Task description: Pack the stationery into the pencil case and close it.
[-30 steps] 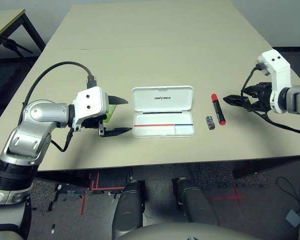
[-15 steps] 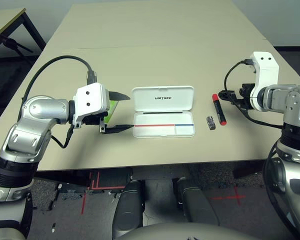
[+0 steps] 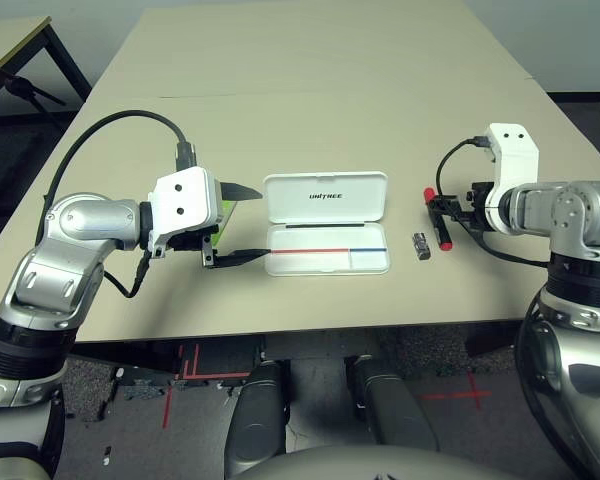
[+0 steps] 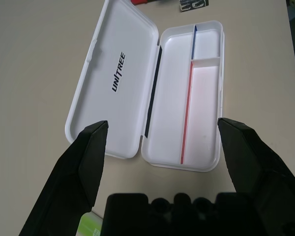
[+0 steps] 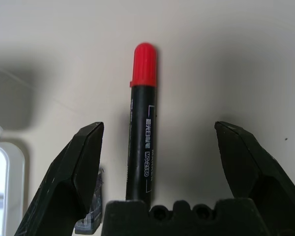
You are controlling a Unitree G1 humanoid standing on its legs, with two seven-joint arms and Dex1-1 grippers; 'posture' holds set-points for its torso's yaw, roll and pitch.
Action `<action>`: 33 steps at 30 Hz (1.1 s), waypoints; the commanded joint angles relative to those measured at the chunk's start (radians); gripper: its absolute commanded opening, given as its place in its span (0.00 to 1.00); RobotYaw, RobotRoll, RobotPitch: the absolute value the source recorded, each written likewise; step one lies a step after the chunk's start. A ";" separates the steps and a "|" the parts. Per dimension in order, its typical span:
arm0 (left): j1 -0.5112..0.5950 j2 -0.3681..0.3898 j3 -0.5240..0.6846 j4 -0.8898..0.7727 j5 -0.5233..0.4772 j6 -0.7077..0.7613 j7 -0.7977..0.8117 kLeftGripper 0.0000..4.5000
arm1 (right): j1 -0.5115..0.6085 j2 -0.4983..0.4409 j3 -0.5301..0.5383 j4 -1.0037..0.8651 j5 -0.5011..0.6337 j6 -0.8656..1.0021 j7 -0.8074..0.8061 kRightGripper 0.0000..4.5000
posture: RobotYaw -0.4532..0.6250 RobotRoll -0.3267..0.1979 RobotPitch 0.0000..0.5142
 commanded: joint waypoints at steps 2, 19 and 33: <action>0.014 0.011 -0.005 -0.030 -0.003 0.010 0.009 1.00 | 0.043 0.005 0.049 0.043 -0.007 -0.024 -0.001 1.00 | 0.40 0.62 0.27; 0.010 0.009 -0.014 -0.055 -0.003 0.033 0.012 1.00 | 0.071 0.005 0.119 0.149 -0.032 -0.244 0.001 1.00 | 0.41 0.62 0.27; 0.012 0.012 -0.018 -0.052 -0.002 0.036 0.007 1.00 | 0.002 -0.035 0.170 0.065 -0.006 -0.175 0.042 1.00 | 0.40 0.62 0.29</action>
